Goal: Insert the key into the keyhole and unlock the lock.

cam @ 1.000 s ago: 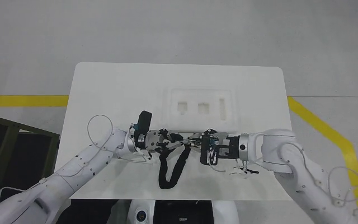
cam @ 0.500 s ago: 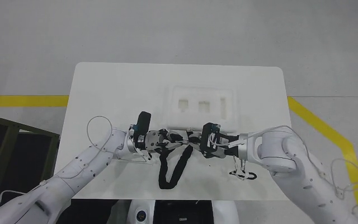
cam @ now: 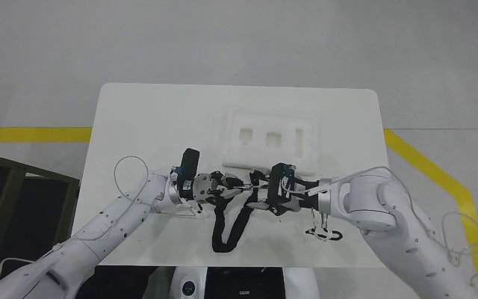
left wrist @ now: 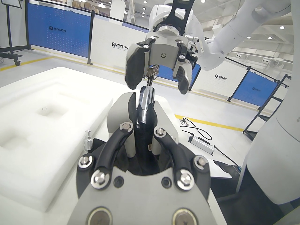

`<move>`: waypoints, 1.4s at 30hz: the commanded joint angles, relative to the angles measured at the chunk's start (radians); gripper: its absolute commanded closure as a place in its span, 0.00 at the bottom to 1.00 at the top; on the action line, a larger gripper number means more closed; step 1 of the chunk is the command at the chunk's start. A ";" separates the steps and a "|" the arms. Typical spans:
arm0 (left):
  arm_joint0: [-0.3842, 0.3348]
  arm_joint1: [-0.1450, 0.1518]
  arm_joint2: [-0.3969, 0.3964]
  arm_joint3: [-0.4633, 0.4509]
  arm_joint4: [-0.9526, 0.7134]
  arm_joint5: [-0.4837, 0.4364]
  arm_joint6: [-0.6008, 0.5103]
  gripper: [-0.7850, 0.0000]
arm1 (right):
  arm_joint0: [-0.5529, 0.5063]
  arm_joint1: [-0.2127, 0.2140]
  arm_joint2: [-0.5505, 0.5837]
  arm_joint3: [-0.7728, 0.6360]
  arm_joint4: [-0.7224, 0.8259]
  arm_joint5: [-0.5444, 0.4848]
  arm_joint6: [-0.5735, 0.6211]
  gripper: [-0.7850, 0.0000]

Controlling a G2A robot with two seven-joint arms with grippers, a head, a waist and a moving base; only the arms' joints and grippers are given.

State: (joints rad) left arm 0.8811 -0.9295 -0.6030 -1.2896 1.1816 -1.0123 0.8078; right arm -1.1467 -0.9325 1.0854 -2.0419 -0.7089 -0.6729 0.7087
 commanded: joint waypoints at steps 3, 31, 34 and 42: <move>0.002 0.009 -0.026 0.007 0.034 0.000 -0.005 1.00 | -0.021 0.005 0.038 -0.023 -0.022 0.001 -0.040 0.00; 0.164 0.087 -0.332 -0.169 -0.081 0.339 -0.648 0.96 | -0.314 0.043 0.289 -0.107 -0.131 -0.008 -0.188 0.00; 0.163 0.083 -0.333 -0.175 -0.088 0.338 -0.685 0.33 | -0.332 0.045 0.304 -0.111 -0.134 -0.011 -0.194 0.00; 0.167 0.074 -0.358 -0.162 -0.129 0.300 -0.656 0.00 | -0.368 0.048 0.332 -0.102 -0.139 -0.017 -0.218 0.00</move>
State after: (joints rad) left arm 1.0481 -0.8549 -0.9547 -1.4560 1.0560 -0.7037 0.1389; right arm -1.5120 -0.8850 1.4144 -2.1466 -0.8475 -0.6907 0.4961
